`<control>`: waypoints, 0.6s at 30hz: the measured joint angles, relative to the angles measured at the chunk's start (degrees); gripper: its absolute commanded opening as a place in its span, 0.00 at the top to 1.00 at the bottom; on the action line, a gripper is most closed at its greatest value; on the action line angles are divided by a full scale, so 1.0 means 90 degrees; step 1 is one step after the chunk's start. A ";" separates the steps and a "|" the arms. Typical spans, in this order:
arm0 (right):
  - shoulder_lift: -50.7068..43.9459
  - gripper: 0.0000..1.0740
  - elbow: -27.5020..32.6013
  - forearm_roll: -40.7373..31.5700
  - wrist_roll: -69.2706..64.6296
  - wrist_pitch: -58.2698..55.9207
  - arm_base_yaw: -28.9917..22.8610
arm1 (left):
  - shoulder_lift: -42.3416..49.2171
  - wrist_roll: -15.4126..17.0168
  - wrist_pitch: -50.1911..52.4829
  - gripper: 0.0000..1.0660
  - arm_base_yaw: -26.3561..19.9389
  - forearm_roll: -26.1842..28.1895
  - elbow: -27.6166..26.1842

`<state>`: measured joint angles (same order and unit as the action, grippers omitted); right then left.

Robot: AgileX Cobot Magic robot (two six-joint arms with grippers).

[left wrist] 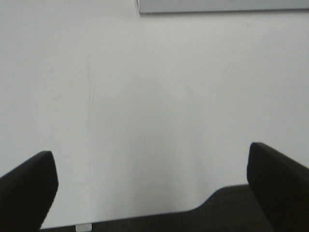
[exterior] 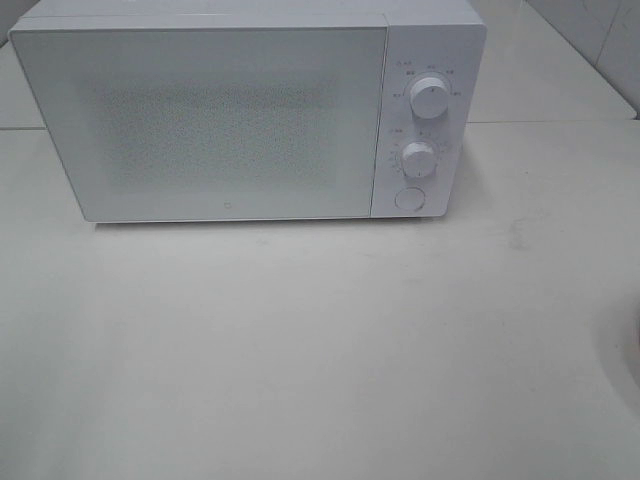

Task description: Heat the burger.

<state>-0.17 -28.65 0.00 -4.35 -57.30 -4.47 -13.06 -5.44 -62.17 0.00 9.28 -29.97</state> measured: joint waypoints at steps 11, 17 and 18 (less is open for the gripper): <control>0.0000 0.30 0.0000 0.0000 0.0000 0.0000 0.0000 | 0.1375 0.0000 0.0006 0.06 0.0000 -0.0006 0.0006; 0.0000 0.30 0.0000 0.0000 0.0000 0.0000 0.0000 | 0.1483 0.0000 0.0006 0.06 0.0000 0.0000 0.0032; 0.0000 0.30 0.0000 0.0000 0.0000 0.0000 0.0000 | 0.1483 0.0000 0.0006 0.06 0.0000 0.0000 0.0032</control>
<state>-0.17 -28.65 0.00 -4.35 -57.30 -4.47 0.29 -5.44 -62.11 0.00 9.28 -29.68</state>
